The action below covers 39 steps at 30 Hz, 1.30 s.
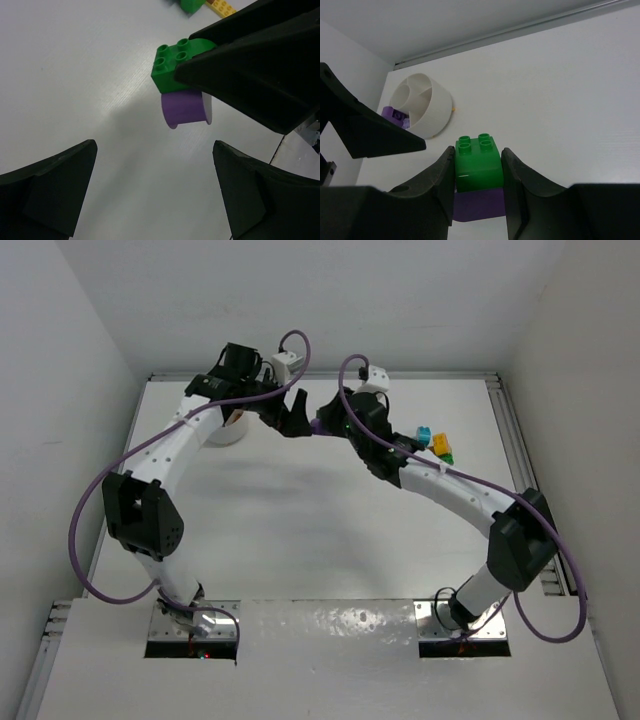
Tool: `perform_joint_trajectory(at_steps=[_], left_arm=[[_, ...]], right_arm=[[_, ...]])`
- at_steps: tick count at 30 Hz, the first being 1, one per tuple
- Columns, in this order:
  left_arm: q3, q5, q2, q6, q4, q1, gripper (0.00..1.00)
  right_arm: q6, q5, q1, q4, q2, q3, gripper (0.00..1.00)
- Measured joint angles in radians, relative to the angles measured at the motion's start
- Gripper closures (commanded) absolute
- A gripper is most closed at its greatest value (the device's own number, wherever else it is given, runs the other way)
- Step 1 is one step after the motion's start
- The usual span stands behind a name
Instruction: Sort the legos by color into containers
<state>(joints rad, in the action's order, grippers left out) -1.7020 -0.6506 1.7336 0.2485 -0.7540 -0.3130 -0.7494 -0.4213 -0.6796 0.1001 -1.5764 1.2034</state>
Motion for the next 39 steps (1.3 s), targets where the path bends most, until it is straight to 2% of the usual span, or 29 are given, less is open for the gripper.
perform_joint_trajectory(at_steps=[10, 16, 23, 26, 32, 35, 37, 39], left_arm=[[0.066, 0.022, 0.0, -0.072, 0.058, -0.025, 0.04], [0.077, 0.055, 0.0, -0.138, 0.121, -0.026, 0.16], [0.081, 0.055, 0.0, -0.198, 0.158, -0.026, 0.13], [0.084, 0.047, 0.0, -0.236, 0.174, -0.026, 0.24], [0.114, 0.014, 0.0, -0.33, 0.221, -0.026, 0.33], [0.114, -0.011, 0.001, -0.344, 0.231, -0.027, 0.52], [0.114, -0.032, 0.001, -0.344, 0.243, -0.027, 0.59], [0.114, -0.043, 0.001, -0.346, 0.249, -0.027, 0.61]], right_arm=[[-0.043, -0.08, -0.055, 0.001, -0.072, 0.086, 1.0], [-0.056, -0.113, -0.058, 0.003, -0.077, 0.097, 1.0], [-0.102, -0.153, -0.059, 0.002, -0.077, 0.097, 1.0], [-0.132, -0.166, -0.06, 0.002, -0.077, 0.097, 1.0], [-0.171, -0.186, -0.063, -0.005, -0.077, 0.097, 1.0], [-0.179, -0.182, -0.064, -0.003, -0.077, 0.095, 1.0], [-0.182, -0.173, -0.065, 0.003, -0.077, 0.087, 1.0], [-0.186, -0.17, -0.066, 0.004, -0.077, 0.08, 1.0]])
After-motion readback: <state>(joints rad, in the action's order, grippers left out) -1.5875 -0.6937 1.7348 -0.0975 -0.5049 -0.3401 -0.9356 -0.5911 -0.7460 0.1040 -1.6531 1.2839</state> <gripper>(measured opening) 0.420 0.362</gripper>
